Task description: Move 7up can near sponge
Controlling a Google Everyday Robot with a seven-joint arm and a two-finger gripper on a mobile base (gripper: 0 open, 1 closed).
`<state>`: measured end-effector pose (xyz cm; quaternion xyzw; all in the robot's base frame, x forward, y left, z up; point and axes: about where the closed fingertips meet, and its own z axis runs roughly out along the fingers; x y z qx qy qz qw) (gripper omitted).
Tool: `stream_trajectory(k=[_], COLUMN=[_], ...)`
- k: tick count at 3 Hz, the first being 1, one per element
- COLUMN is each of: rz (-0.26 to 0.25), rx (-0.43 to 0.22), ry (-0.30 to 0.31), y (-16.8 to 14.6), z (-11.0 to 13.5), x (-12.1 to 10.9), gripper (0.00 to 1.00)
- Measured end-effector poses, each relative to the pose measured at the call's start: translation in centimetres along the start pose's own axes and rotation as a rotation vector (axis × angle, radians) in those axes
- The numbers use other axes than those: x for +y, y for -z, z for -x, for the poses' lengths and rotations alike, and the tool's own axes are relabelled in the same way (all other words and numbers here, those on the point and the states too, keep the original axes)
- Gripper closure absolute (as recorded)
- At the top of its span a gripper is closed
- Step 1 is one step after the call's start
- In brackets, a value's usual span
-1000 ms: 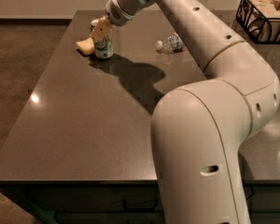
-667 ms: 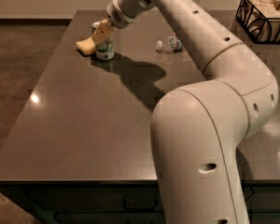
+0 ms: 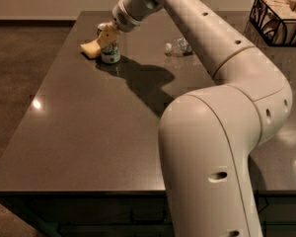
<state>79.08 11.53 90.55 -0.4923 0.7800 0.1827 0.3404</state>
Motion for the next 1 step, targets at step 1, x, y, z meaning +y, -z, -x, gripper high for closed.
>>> stream_trajectory(k=[1], rz=[0.005], rx=[0.003], ry=[0.0], y=[-0.39], z=[-0.08], x=[0.13], gripper=[0.13])
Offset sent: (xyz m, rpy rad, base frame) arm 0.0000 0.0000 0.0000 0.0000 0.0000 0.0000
